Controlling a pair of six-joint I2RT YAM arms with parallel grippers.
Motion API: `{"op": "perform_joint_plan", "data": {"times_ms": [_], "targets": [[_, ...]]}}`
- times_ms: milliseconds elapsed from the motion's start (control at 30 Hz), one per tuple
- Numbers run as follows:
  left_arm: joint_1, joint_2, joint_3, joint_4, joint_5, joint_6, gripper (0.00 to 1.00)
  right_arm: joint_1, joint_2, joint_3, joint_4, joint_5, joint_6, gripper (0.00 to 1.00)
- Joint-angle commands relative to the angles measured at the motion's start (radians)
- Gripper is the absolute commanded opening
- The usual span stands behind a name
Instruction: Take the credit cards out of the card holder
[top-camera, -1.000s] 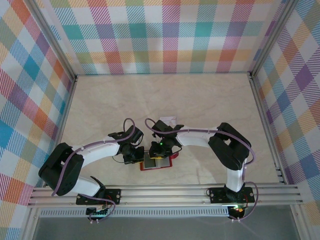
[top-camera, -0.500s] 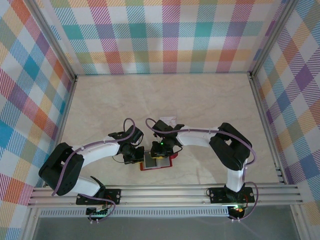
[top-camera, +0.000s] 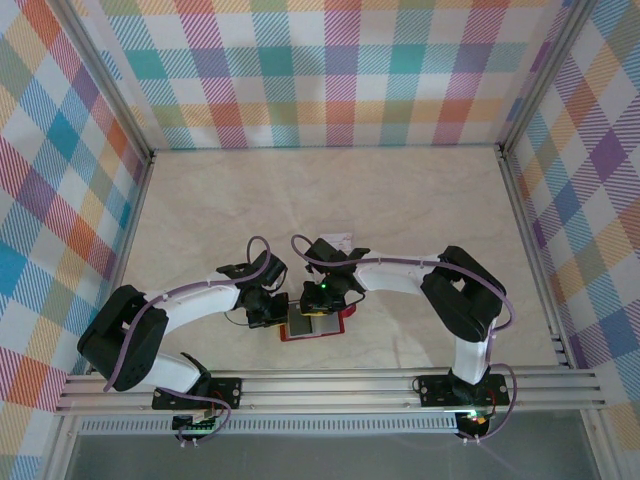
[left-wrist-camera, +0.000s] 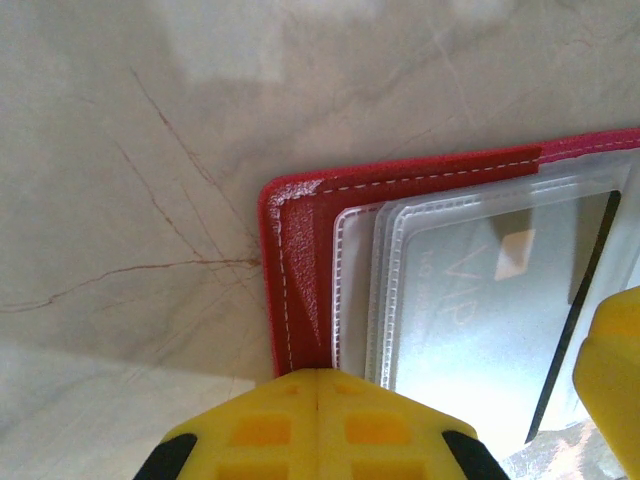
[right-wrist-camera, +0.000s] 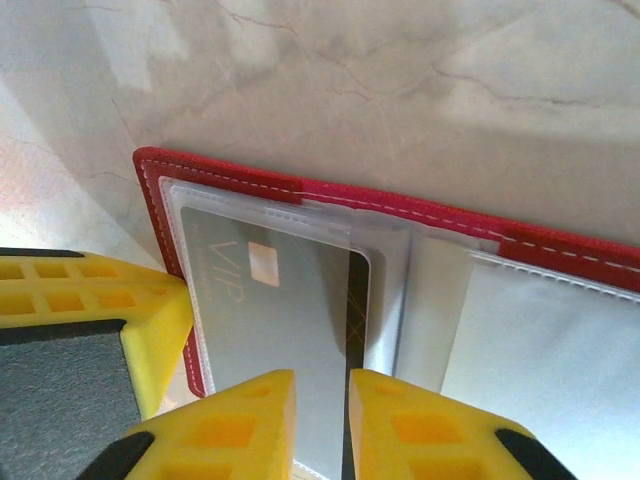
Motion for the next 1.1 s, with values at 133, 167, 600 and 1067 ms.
{"op": "perform_joint_plan", "data": {"times_ms": [133,167,600,1067], "targets": [[-0.006,0.02,-0.01,0.001,0.015,0.019,0.0,0.002,0.041,0.007,0.027,-0.027,0.001,0.22],[-0.006,0.018,-0.01,0.0,0.014,0.019,0.0,0.004,0.044,0.005,0.028,-0.028,0.001,0.22],[-0.006,-0.097,0.011,-0.057,-0.032,-0.002,0.06,0.009,0.045,0.016,-0.029,0.017,-0.008,0.23],[-0.006,-0.05,-0.054,0.119,0.081,-0.06,0.08,0.011,0.029,0.017,-0.037,0.02,-0.01,0.24]]}}
